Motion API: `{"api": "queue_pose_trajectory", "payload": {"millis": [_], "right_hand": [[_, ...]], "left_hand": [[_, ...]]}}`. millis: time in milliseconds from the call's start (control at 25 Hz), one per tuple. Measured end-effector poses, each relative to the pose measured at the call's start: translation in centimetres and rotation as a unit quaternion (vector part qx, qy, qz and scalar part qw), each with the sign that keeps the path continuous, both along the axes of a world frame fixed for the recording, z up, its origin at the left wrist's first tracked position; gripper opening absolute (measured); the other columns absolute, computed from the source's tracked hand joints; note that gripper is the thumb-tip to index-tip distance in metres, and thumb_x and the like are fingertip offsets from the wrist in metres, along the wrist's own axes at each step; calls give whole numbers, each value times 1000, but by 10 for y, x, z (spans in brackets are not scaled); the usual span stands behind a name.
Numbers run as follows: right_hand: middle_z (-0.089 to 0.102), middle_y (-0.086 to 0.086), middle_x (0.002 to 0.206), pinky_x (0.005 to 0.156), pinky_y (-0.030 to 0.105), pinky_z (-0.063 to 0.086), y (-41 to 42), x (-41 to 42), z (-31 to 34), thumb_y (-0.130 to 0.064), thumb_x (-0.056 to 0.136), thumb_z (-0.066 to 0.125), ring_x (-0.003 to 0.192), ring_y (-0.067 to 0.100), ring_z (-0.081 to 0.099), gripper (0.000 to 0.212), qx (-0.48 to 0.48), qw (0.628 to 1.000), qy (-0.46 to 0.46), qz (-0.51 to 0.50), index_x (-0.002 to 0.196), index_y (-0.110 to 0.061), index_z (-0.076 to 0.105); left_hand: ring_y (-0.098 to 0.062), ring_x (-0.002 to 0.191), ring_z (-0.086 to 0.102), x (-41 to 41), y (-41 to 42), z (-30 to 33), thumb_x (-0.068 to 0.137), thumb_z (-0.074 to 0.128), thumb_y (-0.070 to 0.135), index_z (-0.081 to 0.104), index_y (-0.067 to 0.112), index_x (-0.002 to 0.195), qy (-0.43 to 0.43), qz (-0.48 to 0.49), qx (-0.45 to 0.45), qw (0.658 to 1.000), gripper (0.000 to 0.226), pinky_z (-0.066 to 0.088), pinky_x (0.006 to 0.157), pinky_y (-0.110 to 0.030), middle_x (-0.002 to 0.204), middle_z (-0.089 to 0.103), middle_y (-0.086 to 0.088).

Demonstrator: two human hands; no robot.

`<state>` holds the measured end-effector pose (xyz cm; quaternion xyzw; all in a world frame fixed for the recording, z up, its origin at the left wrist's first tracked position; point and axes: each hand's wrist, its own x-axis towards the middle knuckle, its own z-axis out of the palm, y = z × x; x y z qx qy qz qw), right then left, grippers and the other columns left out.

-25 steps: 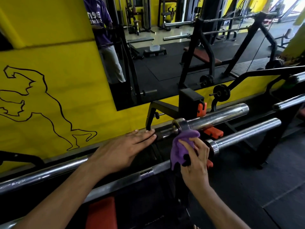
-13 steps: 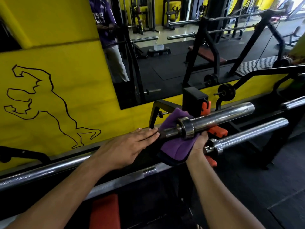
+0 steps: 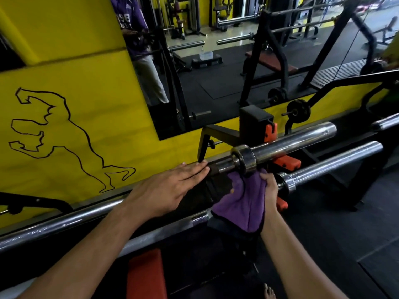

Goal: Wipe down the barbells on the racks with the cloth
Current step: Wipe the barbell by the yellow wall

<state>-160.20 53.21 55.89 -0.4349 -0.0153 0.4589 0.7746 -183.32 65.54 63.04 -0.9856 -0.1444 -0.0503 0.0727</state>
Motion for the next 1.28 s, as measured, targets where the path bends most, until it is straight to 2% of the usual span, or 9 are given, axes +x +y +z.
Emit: {"api": "queue_pose_trajectory", "payload": {"millis": [200, 320, 400, 480, 600, 680, 1000, 1160, 1280], "right_hand": [[69, 5, 77, 70, 35, 53, -56, -19, 17, -25, 85, 59, 77, 26, 63, 15, -60, 997, -25, -34, 83, -12, 68], [72, 9, 104, 75, 39, 58, -77, -29, 73, -26, 96, 59, 94, 28, 68, 16, -49, 991, -121, -31, 107, -17, 68], [69, 1, 113, 72, 25, 57, -72, -35, 114, -19, 102, 53, 98, 13, 67, 18, 42, 964, -259, -50, 113, -26, 65], [58, -3, 134, 88, 13, 49, -47, -46, 128, -19, 104, 50, 114, -2, 58, 33, 62, 871, -487, 17, 133, -35, 54], [32, -2, 161, 124, 35, 18, -3, -57, 83, -49, 103, 40, 149, 12, 27, 55, -108, 569, -808, 108, 153, -29, 34], [47, 4, 150, 126, 41, 12, 14, -59, 53, -55, 99, 33, 144, 21, 35, 57, -187, 436, -873, 108, 143, -21, 46], [67, 1, 92, 95, 43, 38, 34, -74, 61, -56, 94, 40, 92, 25, 60, 32, -229, 461, -857, 20, 89, -26, 50], [67, -7, 103, 106, 43, 29, 31, -100, 63, -53, 99, 31, 106, 19, 58, 37, -208, 532, -821, 18, 95, -29, 59], [65, -8, 117, 120, 51, 15, 25, -122, 51, -50, 96, 44, 118, 13, 54, 31, -110, 481, -868, 57, 111, -28, 61]], "left_hand": [[-4, 131, 31, 0, -9, 4, 82, 81, 31, 46, 21, 151, -45, 18, 72, 996, 79, 23, 107, -23, 157, 35, 5], [-5, 137, 10, -20, -5, 14, 100, 59, 37, 20, 27, 158, -40, 77, 41, 995, 71, 11, 109, -21, 164, 10, 10], [-4, 139, 10, -49, -3, 20, 105, 42, 40, 31, 22, 156, -60, 87, 45, 993, 55, 20, 107, -20, 161, 22, 6], [-5, 139, 17, -89, -1, 23, 106, 23, 50, 42, 19, 153, -30, 133, 22, 990, 59, 31, 105, -23, 156, 38, 2], [-14, 144, 32, -146, 5, 11, 104, 13, 61, 26, 25, 160, 2, 161, 12, 987, 68, 39, 109, -27, 163, 28, 4], [-19, 140, 47, -162, 3, 11, 105, 13, 61, 28, 25, 160, 16, 186, -7, 982, 67, 48, 100, -29, 163, 29, 5], [-1, 153, -13, -176, 25, 10, 97, 4, 68, -2, 27, 162, 86, 112, -2, 990, 77, -9, 125, -28, 168, -10, 10], [-17, 145, 40, -192, 27, 16, 98, 10, 72, 32, 24, 158, 54, 134, 44, 989, 80, 39, 112, -34, 162, 33, 2], [-11, 151, 24, -194, 25, 9, 103, 14, 64, 23, 21, 161, 30, 122, 50, 991, 72, 30, 117, -26, 166, 26, 0]]}}
